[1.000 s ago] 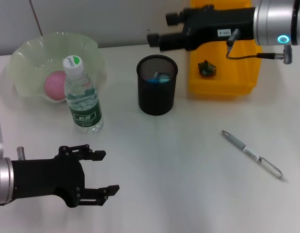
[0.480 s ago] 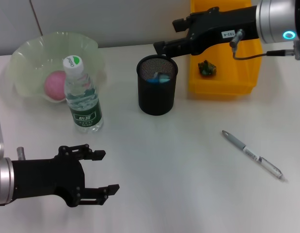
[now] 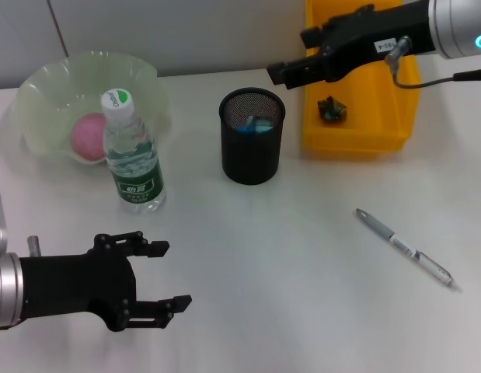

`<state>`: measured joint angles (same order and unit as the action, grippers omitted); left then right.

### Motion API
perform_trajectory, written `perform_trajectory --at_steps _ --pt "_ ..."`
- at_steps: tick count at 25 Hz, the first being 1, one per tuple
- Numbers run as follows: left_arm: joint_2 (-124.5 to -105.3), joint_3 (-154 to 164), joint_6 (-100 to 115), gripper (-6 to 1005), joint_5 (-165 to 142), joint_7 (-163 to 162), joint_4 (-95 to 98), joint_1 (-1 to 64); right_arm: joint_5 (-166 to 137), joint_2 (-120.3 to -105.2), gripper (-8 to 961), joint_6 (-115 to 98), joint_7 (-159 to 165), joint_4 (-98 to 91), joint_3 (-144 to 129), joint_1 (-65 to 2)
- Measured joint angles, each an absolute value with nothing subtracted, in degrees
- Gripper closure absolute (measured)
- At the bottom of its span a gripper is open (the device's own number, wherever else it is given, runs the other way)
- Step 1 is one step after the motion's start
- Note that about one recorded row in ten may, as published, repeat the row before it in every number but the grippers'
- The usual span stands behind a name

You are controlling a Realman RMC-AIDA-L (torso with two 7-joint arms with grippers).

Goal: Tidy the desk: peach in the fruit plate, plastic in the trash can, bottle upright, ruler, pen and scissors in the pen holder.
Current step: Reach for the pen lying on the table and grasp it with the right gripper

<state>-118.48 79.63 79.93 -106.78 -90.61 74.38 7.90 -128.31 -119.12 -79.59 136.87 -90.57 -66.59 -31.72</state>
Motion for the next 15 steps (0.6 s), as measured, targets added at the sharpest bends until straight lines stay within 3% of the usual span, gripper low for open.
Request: perform_trajectory --at_steps 8,11,15 --pt "-118.56 79.6 79.7 175 -106.5 -90.6 74.0 8.2 -142.1 -118.29 146 -100.4 150.5 -97.8 -63.8 -36.4" --pt "-118.56 79.6 79.6 175 -106.4 -90.6 74.0 8.3 -144.0 -117.57 146 -104.4 143.7 -98.0 -63.5 -37.9" --pt "-118.58 79.6 78.6 174 -106.1 -90.9 73.5 8.3 -144.3 -117.86 147 -106.2 127.0 -99.0 -65.4 -38.0"
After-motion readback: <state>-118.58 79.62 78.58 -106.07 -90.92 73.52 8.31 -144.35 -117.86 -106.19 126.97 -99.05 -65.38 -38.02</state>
